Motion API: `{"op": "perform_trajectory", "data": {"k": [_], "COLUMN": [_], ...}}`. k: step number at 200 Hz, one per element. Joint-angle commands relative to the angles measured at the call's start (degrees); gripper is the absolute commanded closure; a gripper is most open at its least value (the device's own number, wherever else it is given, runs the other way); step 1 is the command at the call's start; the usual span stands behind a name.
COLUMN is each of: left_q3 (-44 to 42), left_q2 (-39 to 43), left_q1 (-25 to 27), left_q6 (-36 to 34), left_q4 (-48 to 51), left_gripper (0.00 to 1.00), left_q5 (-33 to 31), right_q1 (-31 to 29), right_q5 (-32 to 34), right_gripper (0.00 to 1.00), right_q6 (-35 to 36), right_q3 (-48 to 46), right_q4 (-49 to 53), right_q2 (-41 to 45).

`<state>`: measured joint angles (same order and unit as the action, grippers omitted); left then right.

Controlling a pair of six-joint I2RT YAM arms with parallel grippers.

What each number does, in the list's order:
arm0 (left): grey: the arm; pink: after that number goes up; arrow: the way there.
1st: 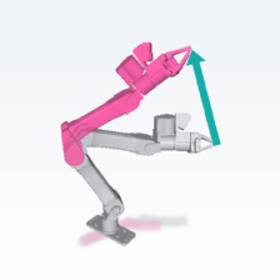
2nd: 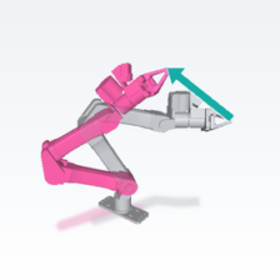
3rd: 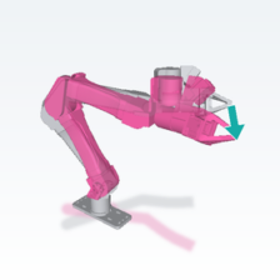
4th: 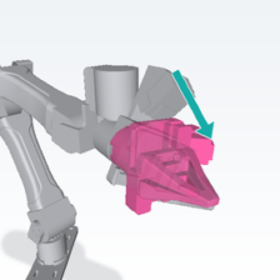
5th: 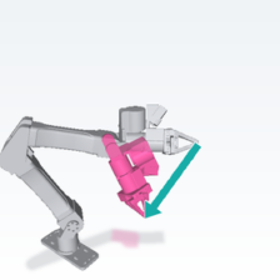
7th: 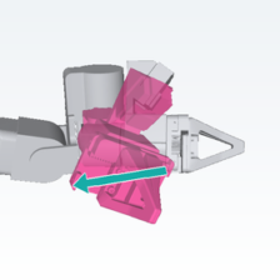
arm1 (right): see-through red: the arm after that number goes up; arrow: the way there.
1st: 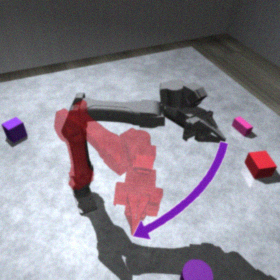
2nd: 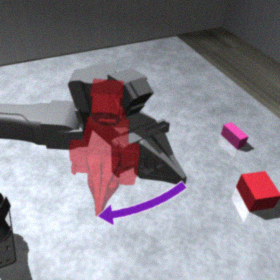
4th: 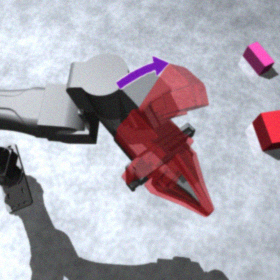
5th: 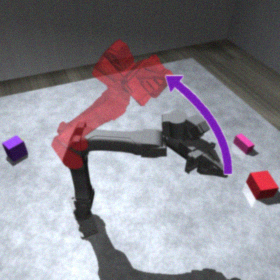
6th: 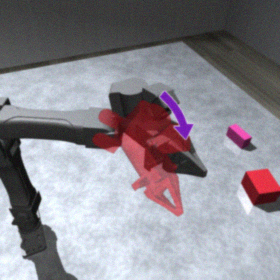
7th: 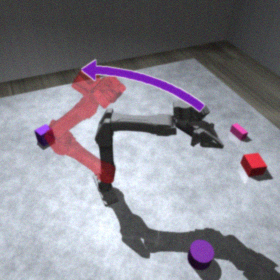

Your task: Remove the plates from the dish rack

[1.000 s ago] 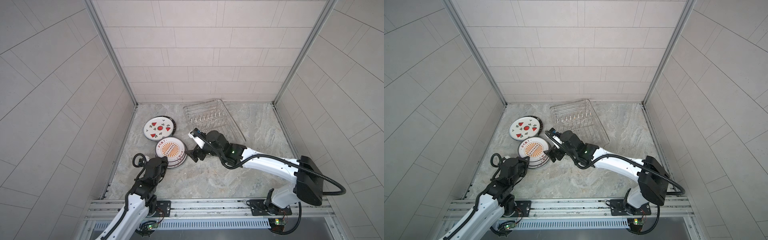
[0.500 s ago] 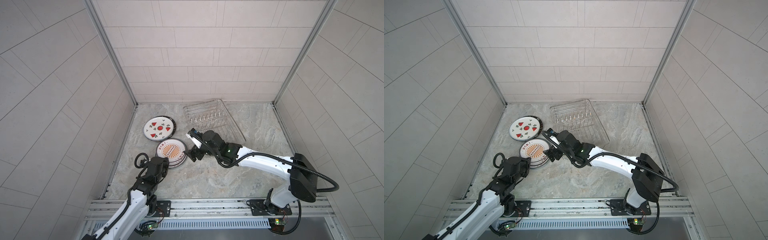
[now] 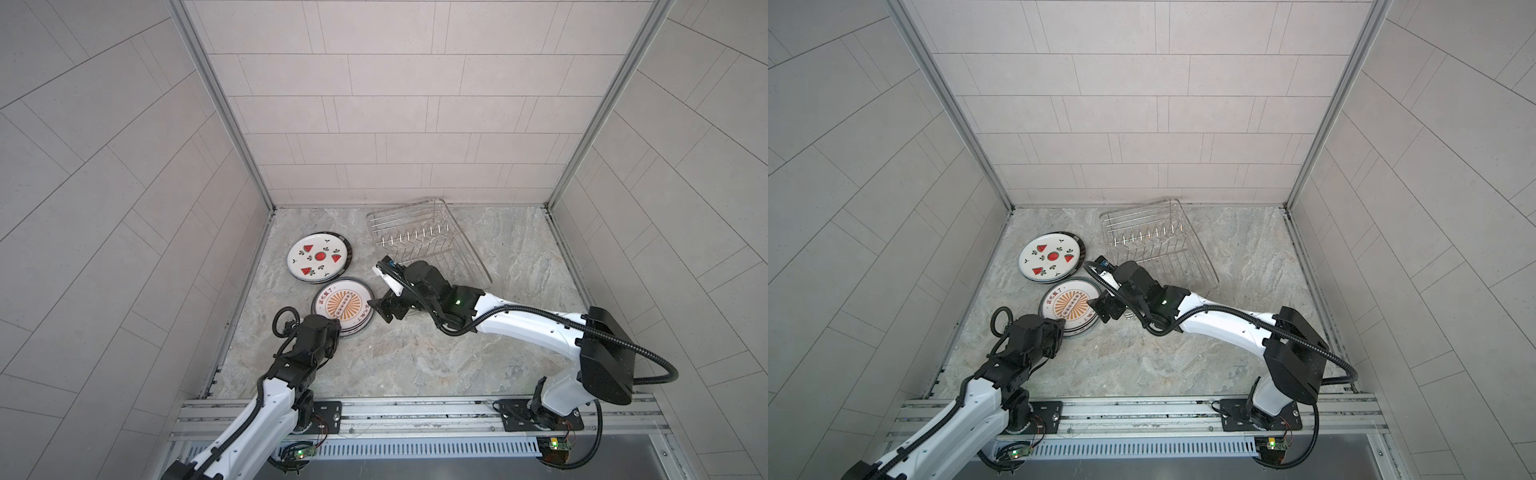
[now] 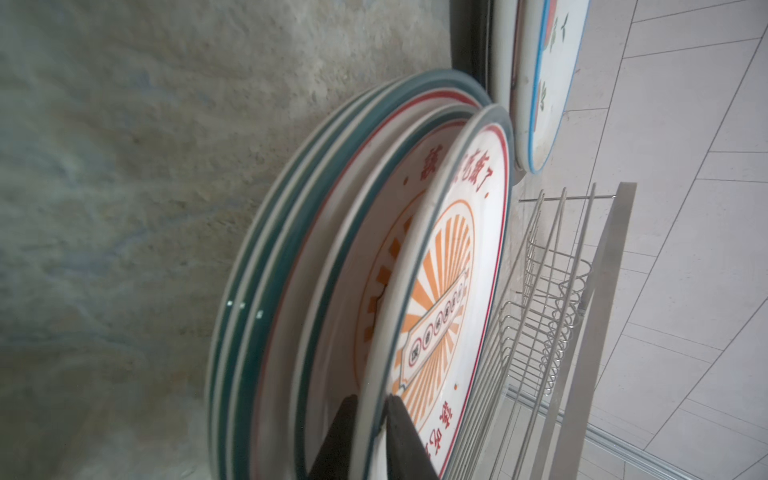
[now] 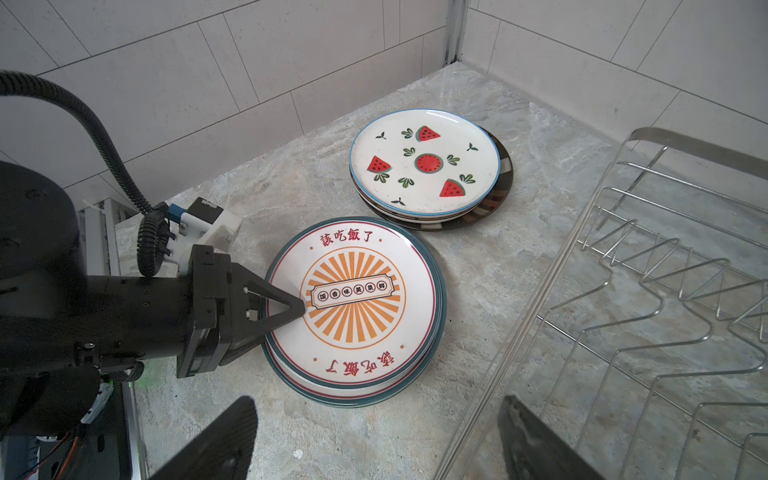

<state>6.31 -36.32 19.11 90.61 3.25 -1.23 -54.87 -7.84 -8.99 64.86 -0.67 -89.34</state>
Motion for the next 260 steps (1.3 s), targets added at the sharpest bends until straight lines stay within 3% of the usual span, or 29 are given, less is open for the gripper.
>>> {"op": "perform_trajectory", "data": {"k": [1, 15, 42, 82, 120, 167, 189, 260], "left_q3": [-0.3, -0.4, -1.1, -0.7, 0.5, 1.2, 1.2, 2.1], "left_q2": [0.8, 1.8, 3.7, 5.5, 9.5, 12.7, 13.5, 15.1], "left_q1": [-0.2, -0.2, -0.2, -0.2, -0.2, -0.2, -0.2, -0.2], "left_q6": [1.1, 1.1, 1.4, 0.9, 0.6, 0.6, -0.3, -1.2], "left_q4": [0.3, 1.4, 2.0, 3.7, 11.1, 15.1, 15.8, 18.9], "left_gripper": [0.8, 0.76, 0.58, 0.56, 0.49, 0.48, 0.58, 0.68], "left_q5": [0.3, -0.3, -1.0, -1.4, -2.5, -3.9, -4.7, -5.1], "right_q1": [-0.4, -0.4, -0.4, -0.4, -0.4, -0.4, -0.4, -0.4], "right_q5": [1.0, 1.2, 1.6, 1.5, 2.4, 2.6, 2.7, 3.0], "right_gripper": [0.08, 0.08, 0.08, 0.08, 0.08, 0.08, 0.08, 0.08], "right_q6": [0.7, 0.7, 0.8, 0.7, 0.9, 0.7, 0.8, 0.6], "right_q3": [-0.9, -1.0, -1.0, -0.8, -1.2, -2.1, -2.4, -2.8], "right_q4": [-0.7, -0.6, -0.3, -0.5, -0.1, -0.4, -0.6, -1.1], "right_q2": [1.7, 1.8, 2.0, 2.0, 2.8, 3.6, 3.9, 3.7]}}
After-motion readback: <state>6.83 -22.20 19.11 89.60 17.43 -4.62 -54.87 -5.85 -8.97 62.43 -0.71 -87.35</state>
